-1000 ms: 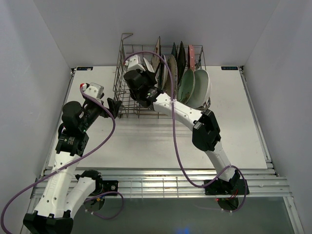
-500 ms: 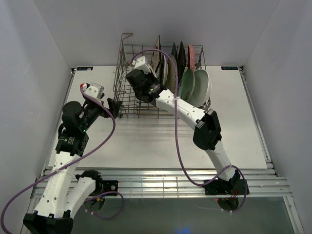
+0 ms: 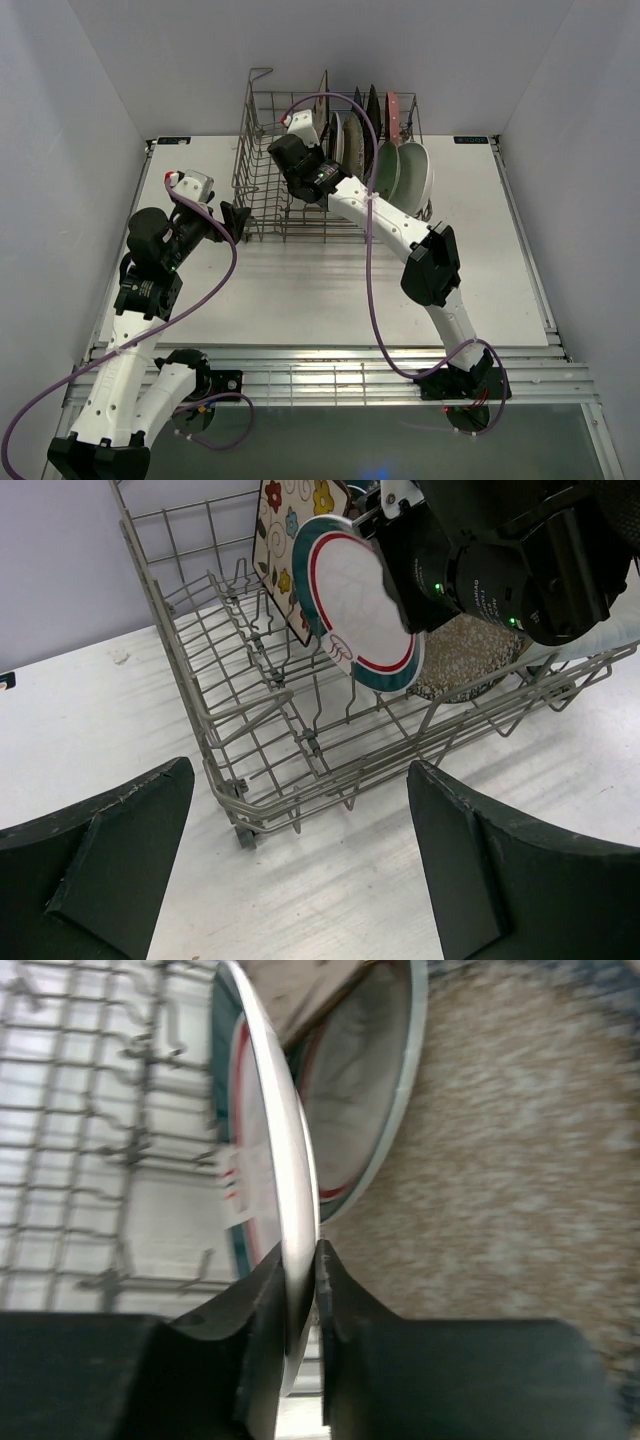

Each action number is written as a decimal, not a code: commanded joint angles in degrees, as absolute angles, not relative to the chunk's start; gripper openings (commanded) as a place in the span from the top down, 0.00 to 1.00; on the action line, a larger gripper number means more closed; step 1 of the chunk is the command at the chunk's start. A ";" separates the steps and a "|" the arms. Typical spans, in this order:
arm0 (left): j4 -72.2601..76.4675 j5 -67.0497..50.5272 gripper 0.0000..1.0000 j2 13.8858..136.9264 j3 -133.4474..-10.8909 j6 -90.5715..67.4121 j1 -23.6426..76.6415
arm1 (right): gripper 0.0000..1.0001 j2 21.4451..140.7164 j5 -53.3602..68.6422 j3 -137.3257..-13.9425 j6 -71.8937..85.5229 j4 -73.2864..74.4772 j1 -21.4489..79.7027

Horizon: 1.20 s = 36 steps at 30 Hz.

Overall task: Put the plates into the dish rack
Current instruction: Insert the plate into the dish rack.

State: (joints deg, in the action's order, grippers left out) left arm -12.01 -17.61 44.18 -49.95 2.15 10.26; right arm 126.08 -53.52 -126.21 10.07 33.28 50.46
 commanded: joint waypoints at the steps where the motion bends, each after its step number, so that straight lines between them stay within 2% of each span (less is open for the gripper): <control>1: -11.87 -18.54 0.02 43.59 -49.48 2.64 10.28 | 0.77 125.60 -43.86 -126.30 15.03 34.89 51.24; 5: -12.13 -18.72 0.02 43.59 -49.57 2.55 10.28 | 0.74 125.95 -43.33 -126.30 15.03 34.89 51.33; 6: -12.04 -18.72 0.02 43.59 -49.66 2.55 10.28 | 0.68 126.03 -43.24 -126.30 15.03 34.89 51.42; 7: -12.04 -18.72 0.02 43.59 -49.66 2.55 10.28 | 0.66 126.04 -43.24 -126.39 14.94 34.89 51.42; 13: -12.04 -18.72 0.02 43.68 -49.66 2.64 10.28 | 0.64 125.68 -43.16 -126.47 15.38 34.89 51.50; 22: -12.13 -18.72 0.02 43.59 -49.57 2.64 10.28 | 0.56 124.45 -45.00 -125.25 16.08 34.89 51.33; 28: -12.31 -18.72 0.02 43.59 -49.66 2.64 10.28 | 0.39 123.22 -44.82 -124.45 16.35 34.98 51.24; 36: -12.30 -18.72 0.02 43.42 -49.48 2.72 10.28 | 0.39 122.78 -44.47 -124.45 16.00 34.89 51.24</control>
